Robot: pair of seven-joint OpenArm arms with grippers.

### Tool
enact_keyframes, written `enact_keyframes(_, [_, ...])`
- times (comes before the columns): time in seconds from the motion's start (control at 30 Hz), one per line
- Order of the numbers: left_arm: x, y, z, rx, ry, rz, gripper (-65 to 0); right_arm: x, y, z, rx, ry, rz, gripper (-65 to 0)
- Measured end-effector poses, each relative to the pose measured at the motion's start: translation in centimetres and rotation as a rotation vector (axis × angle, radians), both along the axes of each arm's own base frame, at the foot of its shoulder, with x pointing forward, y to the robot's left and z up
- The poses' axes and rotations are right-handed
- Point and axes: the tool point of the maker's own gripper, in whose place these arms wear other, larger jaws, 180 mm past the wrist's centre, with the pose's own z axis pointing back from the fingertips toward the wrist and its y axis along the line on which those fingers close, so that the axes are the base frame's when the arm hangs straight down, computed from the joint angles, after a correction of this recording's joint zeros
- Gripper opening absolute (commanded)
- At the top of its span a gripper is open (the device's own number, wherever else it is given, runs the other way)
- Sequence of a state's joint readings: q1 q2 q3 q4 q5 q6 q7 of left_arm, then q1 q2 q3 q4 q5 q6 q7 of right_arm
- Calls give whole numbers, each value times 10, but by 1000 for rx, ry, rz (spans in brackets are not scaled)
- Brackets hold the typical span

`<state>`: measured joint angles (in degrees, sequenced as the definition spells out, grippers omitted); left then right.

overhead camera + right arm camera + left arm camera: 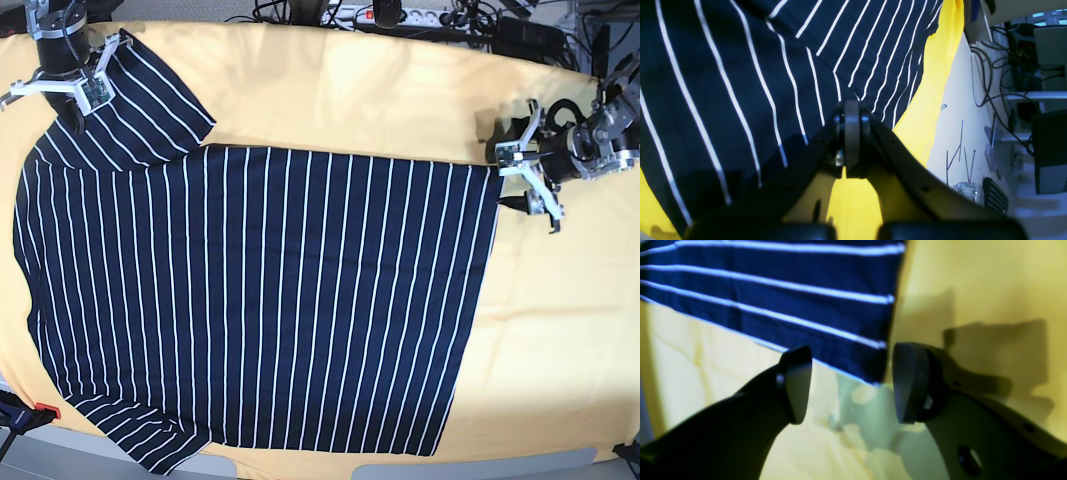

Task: Fold the T-shirt properly
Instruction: 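Move both grippers down to the shirt's shoulder and hem corners, then grasp the shirt corners with both grippers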

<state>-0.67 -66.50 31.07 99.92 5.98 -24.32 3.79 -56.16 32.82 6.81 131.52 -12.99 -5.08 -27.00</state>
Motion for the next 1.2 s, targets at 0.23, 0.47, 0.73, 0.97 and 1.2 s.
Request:
enact_keyframes(0.23, [9,-8,2,13,-17,-42,-283,0,0,0,0,0,0,-650])
enact_keyframes(0.47, [21,-16,1,-29,-7,-18,-294,0,0,0,0,0,1,-650])
enact_keyframes(0.73, [24,-27,-10,-73,16,1,-650,-5,9,-11,3,59,66,-378])
enact_keyframes(0.97, [25,-25,-10,-72,27,24,-650,7,-26,-32,-67,109,35,-322])
enact_keyframes(1.2, [25,-16,-8,-53,28,32,-650,29,-79,-45,-65,181,-9,-322])
